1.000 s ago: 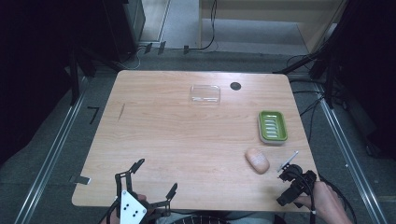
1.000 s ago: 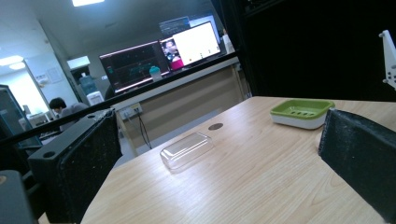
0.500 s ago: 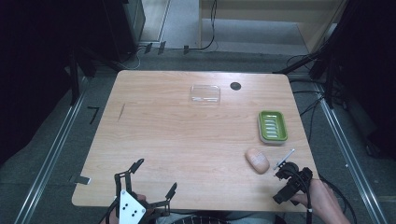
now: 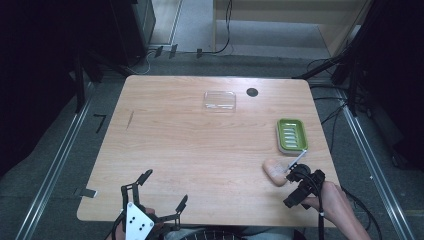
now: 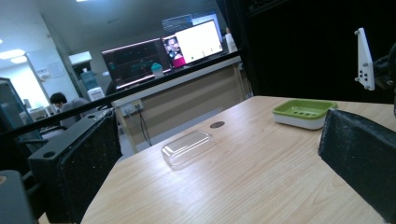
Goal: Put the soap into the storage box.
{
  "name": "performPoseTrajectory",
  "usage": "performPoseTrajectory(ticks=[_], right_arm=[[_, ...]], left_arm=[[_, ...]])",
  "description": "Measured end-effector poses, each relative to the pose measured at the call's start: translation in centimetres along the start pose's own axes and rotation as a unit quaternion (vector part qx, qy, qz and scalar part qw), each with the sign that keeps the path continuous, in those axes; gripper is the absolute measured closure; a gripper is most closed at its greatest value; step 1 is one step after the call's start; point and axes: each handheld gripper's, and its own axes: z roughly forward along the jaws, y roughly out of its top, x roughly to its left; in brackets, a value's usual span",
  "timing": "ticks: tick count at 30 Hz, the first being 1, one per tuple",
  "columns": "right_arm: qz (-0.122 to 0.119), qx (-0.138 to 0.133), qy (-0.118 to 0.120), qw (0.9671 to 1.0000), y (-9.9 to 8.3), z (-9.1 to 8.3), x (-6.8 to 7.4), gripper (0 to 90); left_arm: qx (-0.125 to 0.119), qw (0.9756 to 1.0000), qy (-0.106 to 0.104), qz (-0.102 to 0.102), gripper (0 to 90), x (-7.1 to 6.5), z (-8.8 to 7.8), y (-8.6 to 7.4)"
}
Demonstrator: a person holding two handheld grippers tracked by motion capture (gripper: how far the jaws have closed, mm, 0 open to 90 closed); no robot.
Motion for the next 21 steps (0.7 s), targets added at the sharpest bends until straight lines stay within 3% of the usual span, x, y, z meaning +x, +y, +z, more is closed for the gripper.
performPoseTrajectory(ticks=[21], right_arm=[[-0.007,-0.009,0.011,0.9999,4.6,-0.5,0.2,0.0]], left_arm=[[-0.006,0.9999,-0.013,0.001,0.0,-0.3,0.4,0.1]])
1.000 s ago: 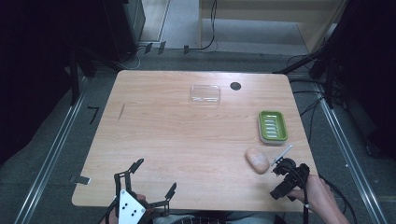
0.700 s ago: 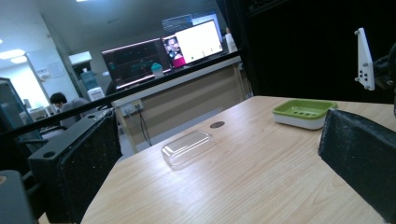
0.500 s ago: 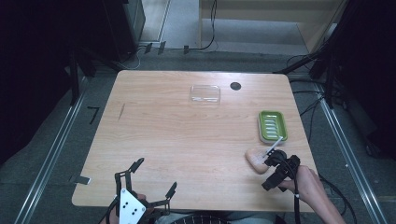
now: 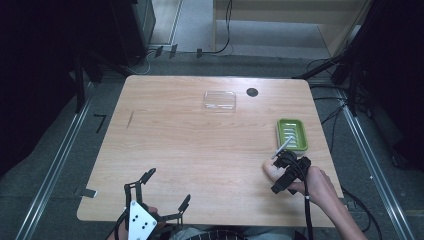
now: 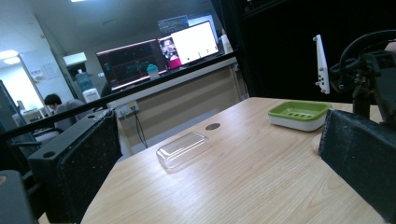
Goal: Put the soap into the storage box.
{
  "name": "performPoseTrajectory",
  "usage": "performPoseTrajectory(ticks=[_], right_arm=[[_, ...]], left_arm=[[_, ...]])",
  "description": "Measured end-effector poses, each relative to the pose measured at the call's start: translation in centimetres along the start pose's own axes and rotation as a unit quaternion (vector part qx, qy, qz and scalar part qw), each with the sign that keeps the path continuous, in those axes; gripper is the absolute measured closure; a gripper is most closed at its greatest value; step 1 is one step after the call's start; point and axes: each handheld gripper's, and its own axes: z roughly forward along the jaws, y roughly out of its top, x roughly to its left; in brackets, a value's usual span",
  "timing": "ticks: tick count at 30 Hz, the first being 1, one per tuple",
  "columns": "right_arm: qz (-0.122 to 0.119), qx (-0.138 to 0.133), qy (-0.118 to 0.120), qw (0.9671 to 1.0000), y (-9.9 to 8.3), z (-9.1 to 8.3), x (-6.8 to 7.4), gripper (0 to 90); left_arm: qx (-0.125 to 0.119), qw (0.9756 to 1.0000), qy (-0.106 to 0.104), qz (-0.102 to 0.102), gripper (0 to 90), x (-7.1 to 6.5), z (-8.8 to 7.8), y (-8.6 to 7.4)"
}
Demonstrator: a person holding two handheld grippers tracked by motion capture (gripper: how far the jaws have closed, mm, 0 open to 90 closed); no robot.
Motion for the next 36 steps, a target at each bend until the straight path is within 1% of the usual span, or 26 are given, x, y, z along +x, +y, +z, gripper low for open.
performPoseTrajectory(ticks=[3,5,7,12,16,18,19,20,21,22,23,24,27,30,31,33,36], right_arm=[[0.004,-0.001,0.004,1.0000,0.6,0.0,0.0,0.0],[0.003,-0.002,0.006,1.0000,1.0,0.0,0.0,0.0],[0.001,-0.001,0.005,1.0000,1.4,0.0,0.1,0.0],[0.003,0.001,0.006,1.0000,2.3,0.4,0.0,0.0],[0.004,0.006,0.008,0.9999,3.1,0.8,-0.1,0.0],[0.006,0.008,0.009,0.9999,3.6,1.0,-0.1,0.0],[0.010,0.004,0.011,0.9999,3.7,1.1,-0.1,0.0],[0.008,0.006,0.011,0.9999,3.9,1.2,-0.1,0.0],[0.011,0.006,0.010,0.9999,4.0,1.3,-0.1,0.0],[0.009,0.007,0.010,0.9999,4.1,1.4,-0.2,0.0],[0.016,0.009,0.010,0.9998,4.2,1.6,-0.2,0.0],[0.017,0.012,0.009,0.9998,4.3,1.6,-0.3,0.0],[0.021,0.012,0.009,0.9997,4.4,2.0,-0.4,0.0],[0.025,0.019,0.007,0.9995,4.6,2.3,-0.5,0.0],[0.026,0.019,0.003,0.9995,4.6,2.4,-0.6,0.0],[0.029,0.021,0.003,0.9994,4.6,2.6,-0.9,0.0],[0.039,0.022,0.001,0.9990,4.4,2.8,-1.3,0.0]], left_arm=[[0.001,1.0000,0.000,0.002,0.0,-0.1,0.0,0.1],[0.000,1.0000,-0.002,0.004,0.0,-0.1,0.0,0.1],[0.001,1.0000,0.000,0.003,0.0,-0.1,0.0,0.1],[0.000,1.0000,0.002,0.001,0.0,0.0,-0.1,0.0],[-0.001,1.0000,0.001,0.004,0.0,0.0,-0.2,0.0],[0.000,1.0000,0.005,0.003,0.0,0.1,-0.2,0.0],[-0.003,1.0000,0.005,-0.001,0.0,0.1,-0.2,0.0],[-0.003,1.0000,0.005,0.000,0.0,0.1,-0.2,0.0],[-0.001,1.0000,0.003,0.003,0.0,0.1,-0.2,0.0],[-0.002,1.0000,0.002,0.004,0.0,0.0,-0.1,0.0],[-0.001,1.0000,0.000,0.004,0.0,0.0,-0.1,0.0],[-0.002,1.0000,-0.002,0.006,0.0,0.0,-0.1,0.0],[-0.003,1.0000,0.000,0.004,0.0,0.0,-0.1,0.0],[-0.003,1.0000,-0.001,0.004,0.0,0.0,-0.1,0.0],[-0.004,1.0000,0.000,0.003,0.0,0.0,-0.1,0.0],[-0.005,1.0000,0.001,0.002,0.0,0.1,0.0,0.0],[-0.004,1.0000,-0.003,0.005,0.0,0.0,0.0,0.0]])
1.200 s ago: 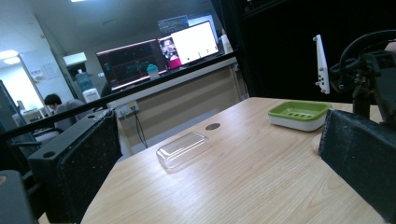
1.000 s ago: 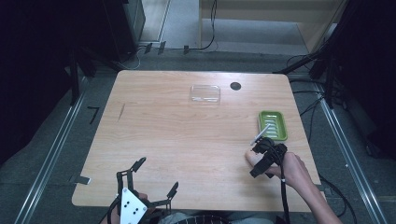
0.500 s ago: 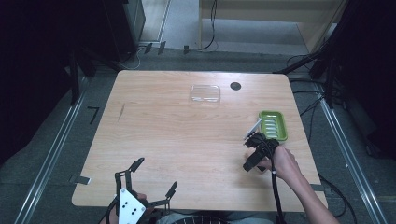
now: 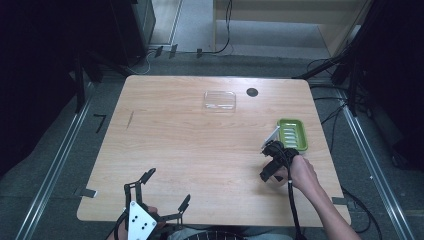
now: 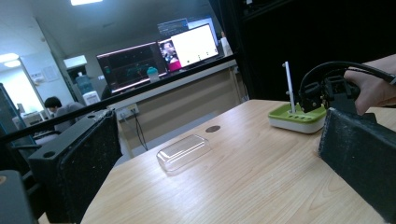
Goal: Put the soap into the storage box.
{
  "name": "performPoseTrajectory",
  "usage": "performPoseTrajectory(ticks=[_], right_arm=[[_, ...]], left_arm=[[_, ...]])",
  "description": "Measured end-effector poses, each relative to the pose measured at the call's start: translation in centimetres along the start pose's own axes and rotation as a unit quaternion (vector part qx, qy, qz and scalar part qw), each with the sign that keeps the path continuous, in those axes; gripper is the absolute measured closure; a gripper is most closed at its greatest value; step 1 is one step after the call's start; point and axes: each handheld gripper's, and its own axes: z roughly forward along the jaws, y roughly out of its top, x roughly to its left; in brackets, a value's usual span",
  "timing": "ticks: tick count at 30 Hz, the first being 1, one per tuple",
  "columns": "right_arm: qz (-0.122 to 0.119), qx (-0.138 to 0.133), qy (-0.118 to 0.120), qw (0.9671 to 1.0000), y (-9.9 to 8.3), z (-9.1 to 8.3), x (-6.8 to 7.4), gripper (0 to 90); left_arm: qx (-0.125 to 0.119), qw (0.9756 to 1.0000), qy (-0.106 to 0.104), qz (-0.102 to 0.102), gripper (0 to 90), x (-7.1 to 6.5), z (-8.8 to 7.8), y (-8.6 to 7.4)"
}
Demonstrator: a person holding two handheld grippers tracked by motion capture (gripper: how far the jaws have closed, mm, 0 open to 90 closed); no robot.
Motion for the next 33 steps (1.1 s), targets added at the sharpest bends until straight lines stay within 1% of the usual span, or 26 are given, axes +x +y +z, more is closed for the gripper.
performPoseTrajectory(ticks=[3,6,8,10,13,18,25,29,33], right_arm=[[0.006,0.002,0.002,1.0000,-0.11,0.16,-0.20,0.0],[0.006,-0.003,-0.001,1.0000,-0.06,0.24,-0.15,0.9],[0.009,-0.002,0.002,1.0000,-0.05,0.27,-0.03,4.4],[0.011,-0.004,-0.003,0.9999,-0.08,0.21,0.04,13.3],[0.013,-0.008,-0.009,0.9998,-0.18,0.06,0.06,14.9],[0.019,-0.006,-0.007,0.9998,-0.26,0.00,0.03,22.9],[0.021,-0.014,-0.012,0.9996,-0.46,-0.14,-0.10,30.7],[0.027,-0.012,-0.007,0.9995,-0.60,-0.23,-0.12,32.5],[0.020,-0.012,-0.010,0.9997,-0.63,-0.25,-0.09,33.2]], left_arm=[[-0.001,1.0000,0.001,-0.001,0.0,0.03,-0.04,-0.02],[-0.001,1.0000,0.003,0.000,0.0,0.04,-0.10,0.02],[-0.002,1.0000,0.003,0.001,0.0,-0.01,-0.11,0.04],[-0.002,1.0000,0.003,0.001,0.0,0.00,-0.12,0.05],[-0.001,1.0000,0.003,0.001,0.0,-0.02,-0.11,0.05],[-0.003,1.0000,0.004,0.000,0.0,0.02,-0.15,0.06],[-0.003,1.0000,0.003,0.002,0.0,0.00,-0.18,0.08],[-0.003,1.0000,0.003,0.002,0.0,-0.03,-0.20,0.09],[-0.002,1.0000,0.003,0.001,0.0,-0.04,-0.20,0.09]])
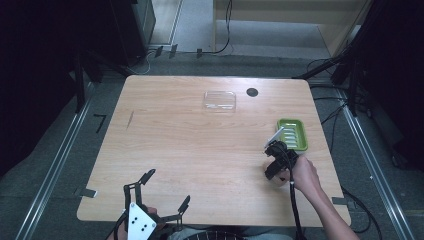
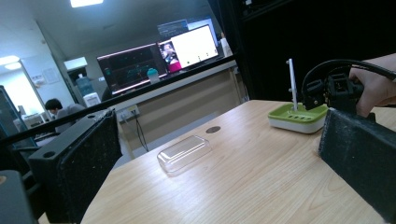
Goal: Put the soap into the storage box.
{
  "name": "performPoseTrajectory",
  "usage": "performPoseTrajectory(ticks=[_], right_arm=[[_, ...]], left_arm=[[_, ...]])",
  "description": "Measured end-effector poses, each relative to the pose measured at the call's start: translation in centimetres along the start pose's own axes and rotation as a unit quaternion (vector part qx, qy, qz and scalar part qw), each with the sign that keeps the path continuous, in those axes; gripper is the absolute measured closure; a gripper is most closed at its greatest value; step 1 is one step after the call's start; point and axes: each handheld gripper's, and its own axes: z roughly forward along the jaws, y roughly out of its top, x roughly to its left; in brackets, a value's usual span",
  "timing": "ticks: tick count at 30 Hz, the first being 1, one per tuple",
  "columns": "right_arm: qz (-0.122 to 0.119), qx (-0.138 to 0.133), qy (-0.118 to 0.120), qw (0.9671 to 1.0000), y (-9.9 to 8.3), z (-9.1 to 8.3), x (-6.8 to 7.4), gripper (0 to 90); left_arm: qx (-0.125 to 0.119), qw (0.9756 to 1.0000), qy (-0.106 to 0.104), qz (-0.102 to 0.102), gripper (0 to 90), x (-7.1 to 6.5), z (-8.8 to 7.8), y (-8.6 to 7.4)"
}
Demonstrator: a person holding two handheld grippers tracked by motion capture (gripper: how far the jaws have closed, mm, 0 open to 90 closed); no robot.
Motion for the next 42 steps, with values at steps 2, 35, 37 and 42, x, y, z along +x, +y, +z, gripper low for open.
performPoseTrajectory(ticks=[2,35,37,42], right_arm=[[-0.003,-0.002,-0.001,1.0000,0.0,0.0,0.0,33.4],[-0.018,0.005,-0.014,0.9997,-0.7,-1.5,-1.0,33.7],[-0.019,0.007,-0.017,0.9997,-0.8,-1.6,-1.1,33.7],[-0.018,0.007,-0.017,0.9997,-1.0,-1.9,-1.4,33.7]], left_arm=[[0.000,1.0000,0.000,0.000,0.0,0.0,0.0,0.0],[0.000,1.0000,-0.004,0.001,0.0,0.0,0.2,0.0],[0.001,1.0000,-0.004,0.001,0.0,0.0,0.1,0.0],[0.000,1.0000,-0.004,0.001,0.0,0.0,0.1,0.0]])
